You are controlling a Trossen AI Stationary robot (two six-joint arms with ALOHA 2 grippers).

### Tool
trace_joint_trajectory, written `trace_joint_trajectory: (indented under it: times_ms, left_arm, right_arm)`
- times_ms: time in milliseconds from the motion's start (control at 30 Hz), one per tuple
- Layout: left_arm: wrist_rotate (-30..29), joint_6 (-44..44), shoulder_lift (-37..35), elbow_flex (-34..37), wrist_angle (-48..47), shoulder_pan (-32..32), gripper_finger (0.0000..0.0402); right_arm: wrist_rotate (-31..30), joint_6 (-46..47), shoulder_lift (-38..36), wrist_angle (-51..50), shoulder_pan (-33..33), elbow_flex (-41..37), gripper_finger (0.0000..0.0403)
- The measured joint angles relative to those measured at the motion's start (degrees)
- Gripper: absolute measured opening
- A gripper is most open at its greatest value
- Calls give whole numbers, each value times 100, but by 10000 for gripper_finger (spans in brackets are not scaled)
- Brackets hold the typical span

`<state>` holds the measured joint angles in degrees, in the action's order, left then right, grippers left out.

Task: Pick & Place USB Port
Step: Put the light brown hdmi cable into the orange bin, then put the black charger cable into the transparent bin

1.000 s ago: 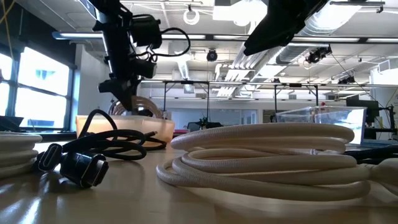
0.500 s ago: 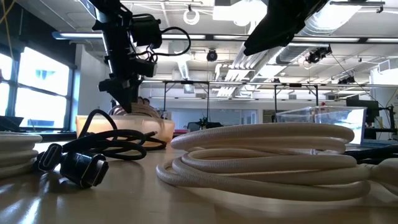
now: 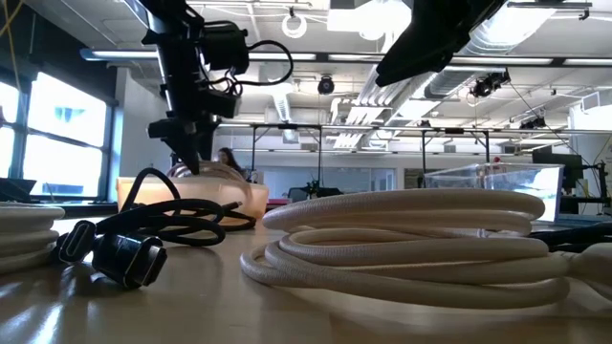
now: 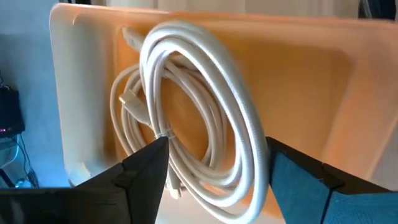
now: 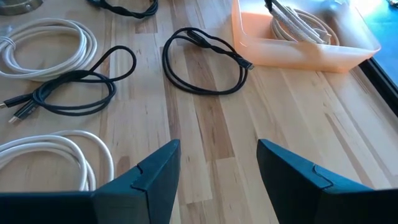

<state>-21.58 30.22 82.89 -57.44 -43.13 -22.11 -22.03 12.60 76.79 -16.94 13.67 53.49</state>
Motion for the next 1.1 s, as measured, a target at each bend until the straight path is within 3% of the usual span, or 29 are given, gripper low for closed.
trace_joint_trajectory:
  times_ms: [300, 600, 867, 1100]
  left_arm:
    - [-360, -154, -53, -494, -1358, 2, 252]
    - [-492, -475, -419, -930, -1908, 312, 252]
    - [-4, -1133, -1497, -1090, -2012, 1647, 252]
    - [-598, -2156, -2412, -1006, -1931, 3322, 252]
  right_arm:
    - [51, 0, 0, -95, 0, 0, 204]
    - [103, 9, 0, -156, 0, 0, 204]
    - [1042, 712, 1, -998, 53, 0, 204]
    - [1390, 1305, -7, -1690, 291, 0, 204]
